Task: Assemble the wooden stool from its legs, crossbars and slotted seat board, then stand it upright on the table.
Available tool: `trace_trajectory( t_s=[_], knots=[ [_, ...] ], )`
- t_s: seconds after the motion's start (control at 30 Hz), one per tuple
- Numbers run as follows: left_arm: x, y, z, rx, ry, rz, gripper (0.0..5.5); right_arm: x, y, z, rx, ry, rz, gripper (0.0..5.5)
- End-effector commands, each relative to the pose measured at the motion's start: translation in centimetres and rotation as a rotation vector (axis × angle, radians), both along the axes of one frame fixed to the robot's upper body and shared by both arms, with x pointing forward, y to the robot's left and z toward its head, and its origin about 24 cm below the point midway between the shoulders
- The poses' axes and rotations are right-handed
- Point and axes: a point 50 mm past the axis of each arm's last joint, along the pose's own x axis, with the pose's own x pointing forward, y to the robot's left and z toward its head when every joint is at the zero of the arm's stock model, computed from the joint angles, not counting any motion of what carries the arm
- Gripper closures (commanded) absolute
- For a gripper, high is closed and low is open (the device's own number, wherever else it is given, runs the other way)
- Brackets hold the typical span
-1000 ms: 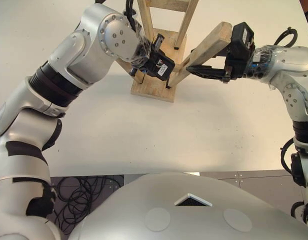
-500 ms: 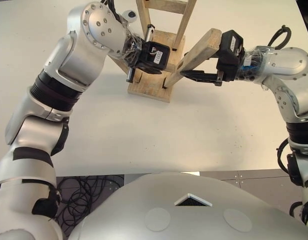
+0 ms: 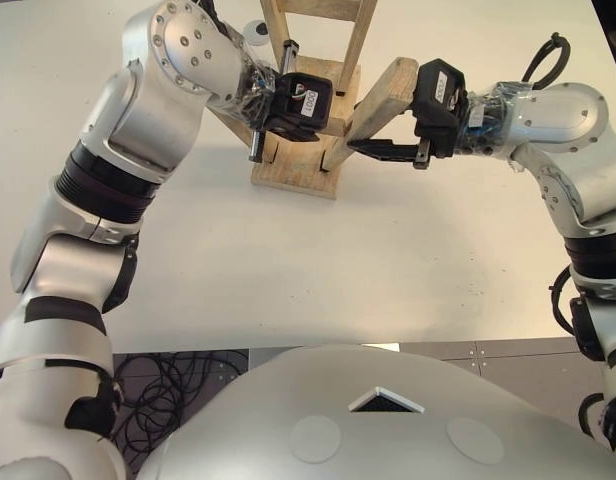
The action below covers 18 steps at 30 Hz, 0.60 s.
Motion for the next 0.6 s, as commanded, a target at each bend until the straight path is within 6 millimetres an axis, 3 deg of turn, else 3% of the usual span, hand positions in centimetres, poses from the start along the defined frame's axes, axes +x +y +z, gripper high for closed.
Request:
trace_trajectory(
  t_s=[0.03,0.37,0.6],
  knots=[
    [-0.6,-0.4,-1.3,-0.034,0.069,-0.018,4.93,-0.9,-0.4,-4.8,-0.164,0.169,-0.038,3.49],
    [-1.7,-0.6,-3.5,0.000,0.113,-0.030,4.99,0.1,0.9,-4.2,-0.171,0.157,-0.027,3.49],
    [-1.8,-0.3,-4.2,0.016,0.124,-0.014,4.98,1.7,2.3,-4.9,-0.339,0.282,-0.043,3.49]
  ],
)
